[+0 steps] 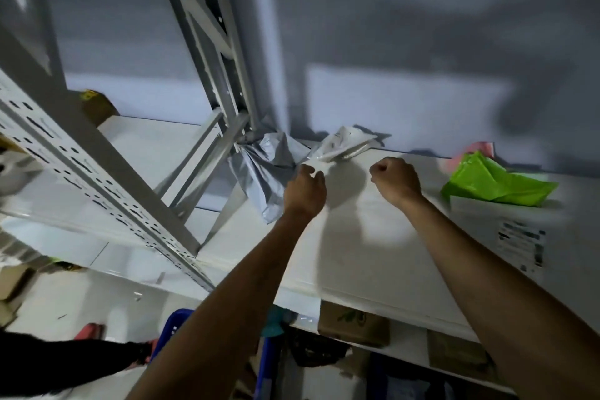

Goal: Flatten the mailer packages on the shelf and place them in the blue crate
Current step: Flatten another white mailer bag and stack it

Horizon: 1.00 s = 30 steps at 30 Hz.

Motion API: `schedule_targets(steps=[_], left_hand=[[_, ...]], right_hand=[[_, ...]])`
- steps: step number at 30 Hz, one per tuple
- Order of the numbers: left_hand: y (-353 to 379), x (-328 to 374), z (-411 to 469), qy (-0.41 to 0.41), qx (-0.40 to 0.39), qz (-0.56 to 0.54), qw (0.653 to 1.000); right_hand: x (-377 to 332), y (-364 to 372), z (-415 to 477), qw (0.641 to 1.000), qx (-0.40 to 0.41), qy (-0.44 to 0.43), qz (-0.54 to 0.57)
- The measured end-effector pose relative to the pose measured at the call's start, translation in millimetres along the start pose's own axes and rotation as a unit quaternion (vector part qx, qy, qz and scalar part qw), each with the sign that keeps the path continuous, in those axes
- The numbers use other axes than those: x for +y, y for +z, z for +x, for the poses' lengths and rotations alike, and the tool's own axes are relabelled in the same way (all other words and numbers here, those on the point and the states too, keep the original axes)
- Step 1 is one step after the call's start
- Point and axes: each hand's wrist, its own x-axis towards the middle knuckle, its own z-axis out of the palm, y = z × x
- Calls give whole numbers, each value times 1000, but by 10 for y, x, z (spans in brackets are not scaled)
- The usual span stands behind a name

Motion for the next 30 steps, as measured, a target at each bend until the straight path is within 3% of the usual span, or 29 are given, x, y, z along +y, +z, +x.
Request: schedule_targets(steps=[2, 5, 12, 23, 27, 30], left_hand=[[37, -88, 344, -57, -15, -14, 998], [295, -348, 885, -153, 7, -154, 976], [105, 13, 806, -212, -76, -365, 903], [240, 34, 688, -177, -71, -304, 933], [367, 48, 360, -134, -66, -257, 955], [450, -26, 30, -130, -84, -290, 945]], right_hand=[[-93, 80, 206, 995, -13, 40, 90], [-222, 235, 425, 978, -12, 76, 196], [-327, 479, 625, 967, -23, 100, 235], [-196, 338, 500, 949, -30, 121, 290], [-17, 203, 283, 918, 5, 151, 367], [158, 108, 35, 903, 22, 165, 397]])
